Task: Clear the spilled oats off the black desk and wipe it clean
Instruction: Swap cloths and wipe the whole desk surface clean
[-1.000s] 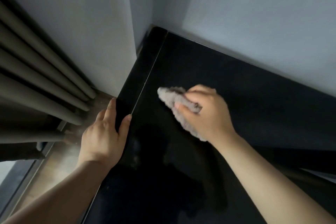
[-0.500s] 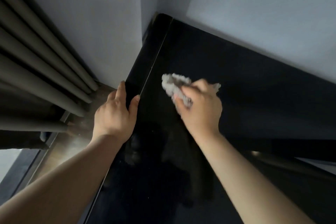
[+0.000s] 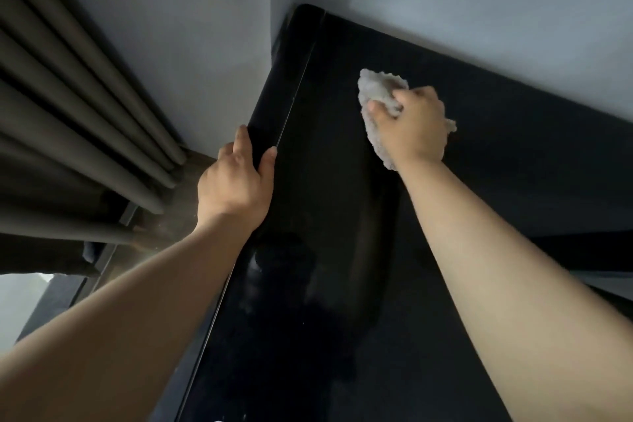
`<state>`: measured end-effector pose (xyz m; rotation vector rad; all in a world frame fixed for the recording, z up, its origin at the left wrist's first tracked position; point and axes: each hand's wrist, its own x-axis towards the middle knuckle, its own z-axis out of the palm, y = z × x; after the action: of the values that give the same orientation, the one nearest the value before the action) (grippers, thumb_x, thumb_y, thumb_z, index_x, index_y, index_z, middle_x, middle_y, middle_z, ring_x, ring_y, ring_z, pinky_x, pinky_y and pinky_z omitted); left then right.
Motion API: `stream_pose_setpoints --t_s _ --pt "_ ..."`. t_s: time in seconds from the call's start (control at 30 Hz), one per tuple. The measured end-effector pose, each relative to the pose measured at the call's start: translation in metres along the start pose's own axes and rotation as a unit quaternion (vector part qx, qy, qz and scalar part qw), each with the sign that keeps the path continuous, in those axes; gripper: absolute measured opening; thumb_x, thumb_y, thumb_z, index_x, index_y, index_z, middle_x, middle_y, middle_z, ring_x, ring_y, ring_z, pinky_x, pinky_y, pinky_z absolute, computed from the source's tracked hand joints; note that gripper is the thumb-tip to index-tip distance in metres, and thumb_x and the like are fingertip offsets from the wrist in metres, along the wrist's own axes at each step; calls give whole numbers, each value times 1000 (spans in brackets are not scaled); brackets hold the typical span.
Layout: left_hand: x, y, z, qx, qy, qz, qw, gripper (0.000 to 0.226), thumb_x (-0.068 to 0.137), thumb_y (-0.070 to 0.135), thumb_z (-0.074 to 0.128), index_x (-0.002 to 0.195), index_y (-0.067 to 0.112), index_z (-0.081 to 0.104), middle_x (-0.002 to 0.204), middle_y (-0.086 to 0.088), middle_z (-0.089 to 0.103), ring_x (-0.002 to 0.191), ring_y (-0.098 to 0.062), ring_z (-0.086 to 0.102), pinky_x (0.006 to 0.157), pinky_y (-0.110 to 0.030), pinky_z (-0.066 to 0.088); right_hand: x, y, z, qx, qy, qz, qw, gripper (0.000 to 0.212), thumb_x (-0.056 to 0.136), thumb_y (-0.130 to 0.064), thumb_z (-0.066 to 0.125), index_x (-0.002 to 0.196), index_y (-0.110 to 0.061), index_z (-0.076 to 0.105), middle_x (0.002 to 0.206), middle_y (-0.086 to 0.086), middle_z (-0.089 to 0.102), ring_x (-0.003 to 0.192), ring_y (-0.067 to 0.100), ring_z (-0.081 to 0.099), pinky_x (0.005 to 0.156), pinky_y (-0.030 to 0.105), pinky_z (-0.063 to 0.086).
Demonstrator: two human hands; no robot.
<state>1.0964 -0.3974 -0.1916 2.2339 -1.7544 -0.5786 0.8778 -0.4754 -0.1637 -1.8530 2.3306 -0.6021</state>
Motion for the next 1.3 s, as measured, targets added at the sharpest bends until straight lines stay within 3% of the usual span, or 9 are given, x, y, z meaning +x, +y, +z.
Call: stream_pose_setpoints --t_s 0.13,0.27,0.47,0.53,0.63,0.73,0.93,1.13,1.3 --pt "1 -2 3 1 7 4 1000 59 97 54 26 144 17 26 123 -16 55 101 -38 57 72 -37 35 -45 -3 14 -87 43 -78 992 36 85 -53 60 101 -22 68 106 0 58 96 22 55 69 29 36" --pt "1 -1 3 0 3 1 1000 60 97 54 26 145 17 25 124 -16 55 102 -38 57 72 -37 35 -109 1 0 -37 35 -122 991 23 86 -41 65 99 -23 71 97 -4 60 84 17 56 66 23 29" --pt "1 0 1 1 5 4 1000 60 98 52 28 145 15 27 126 -18 54 104 -40 57 78 -41 42 -136 -5 -40 189 -188 -89 960 22 86 -43 57 82 -25 68 84 -10 59 77 9 60 66 38 50" --pt "2 0 2 4 4 5 1000 59 98 52 28 144 15 28 123 -18 55 102 -39 57 77 -41 42 -105 -1 -42 197 -140 -34 970 21 88 -42 55 84 -25 66 86 -7 60 81 16 62 72 40 51" --pt "2 -3 3 1 10 12 1000 58 97 53 27 142 15 29 119 -17 56 99 -38 58 74 -39 40 -58 0 -26 22 -33 -15 999 22 94 -35 54 109 -23 66 105 -3 58 102 21 56 74 34 45" --pt "2 -2 4 3 15 15 1000 60 97 53 26 144 15 27 120 -17 56 100 -37 58 75 -40 40 -72 -9 -2 -67 6 -5 998 21 90 -31 59 108 -24 66 107 -1 57 101 22 55 71 35 42" --pt "1 -2 2 -1 11 13 1000 59 98 51 28 145 14 27 124 -18 54 104 -39 56 78 -41 41 -179 -11 -16 20 -32 -98 994 11 85 -31 63 93 -27 70 97 -12 57 86 15 55 66 32 41" --pt "1 -2 2 -8 14 27 1000 59 99 50 28 145 12 26 125 -18 54 104 -38 57 72 -35 34 -224 -8 -45 143 -115 -40 982 18 83 -41 52 83 -30 67 86 -16 56 79 5 56 64 32 49" --pt "3 -4 4 -1 21 25 999 57 98 51 27 138 11 33 117 -18 57 99 -39 58 71 -39 37 -133 0 -42 61 23 58 996 21 91 -36 57 95 -20 69 100 -1 59 94 19 57 71 38 51"
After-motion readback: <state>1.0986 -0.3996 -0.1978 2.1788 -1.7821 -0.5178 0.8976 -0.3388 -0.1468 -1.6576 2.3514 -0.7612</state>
